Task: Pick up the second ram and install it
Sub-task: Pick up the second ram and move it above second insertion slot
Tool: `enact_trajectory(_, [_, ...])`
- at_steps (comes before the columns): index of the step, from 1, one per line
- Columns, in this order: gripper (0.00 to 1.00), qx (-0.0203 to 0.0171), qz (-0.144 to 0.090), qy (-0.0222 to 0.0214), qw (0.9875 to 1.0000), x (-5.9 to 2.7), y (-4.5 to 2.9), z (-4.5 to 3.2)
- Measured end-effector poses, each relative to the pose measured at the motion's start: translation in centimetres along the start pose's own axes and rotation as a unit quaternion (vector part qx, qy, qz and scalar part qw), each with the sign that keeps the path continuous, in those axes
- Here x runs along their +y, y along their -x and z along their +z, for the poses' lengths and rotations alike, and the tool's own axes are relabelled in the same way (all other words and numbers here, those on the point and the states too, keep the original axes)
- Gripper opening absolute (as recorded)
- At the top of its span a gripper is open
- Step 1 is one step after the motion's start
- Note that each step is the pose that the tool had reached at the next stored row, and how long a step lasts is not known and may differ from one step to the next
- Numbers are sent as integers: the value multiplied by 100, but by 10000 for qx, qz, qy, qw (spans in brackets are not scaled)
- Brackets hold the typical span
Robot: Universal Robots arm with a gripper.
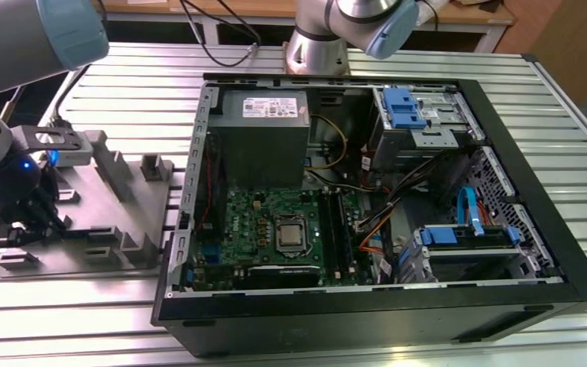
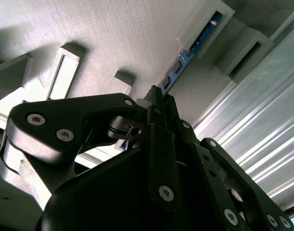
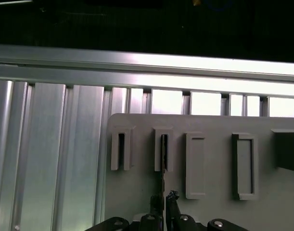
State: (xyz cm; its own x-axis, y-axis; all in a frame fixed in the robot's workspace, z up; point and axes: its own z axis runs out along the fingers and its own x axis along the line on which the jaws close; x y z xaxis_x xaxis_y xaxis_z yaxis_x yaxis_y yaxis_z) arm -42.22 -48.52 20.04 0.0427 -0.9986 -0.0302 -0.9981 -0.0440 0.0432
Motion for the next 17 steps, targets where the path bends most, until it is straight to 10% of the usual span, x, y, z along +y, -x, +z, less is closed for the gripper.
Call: enact_trajectory(17, [11, 0, 0, 0, 10000, 1, 1, -22])
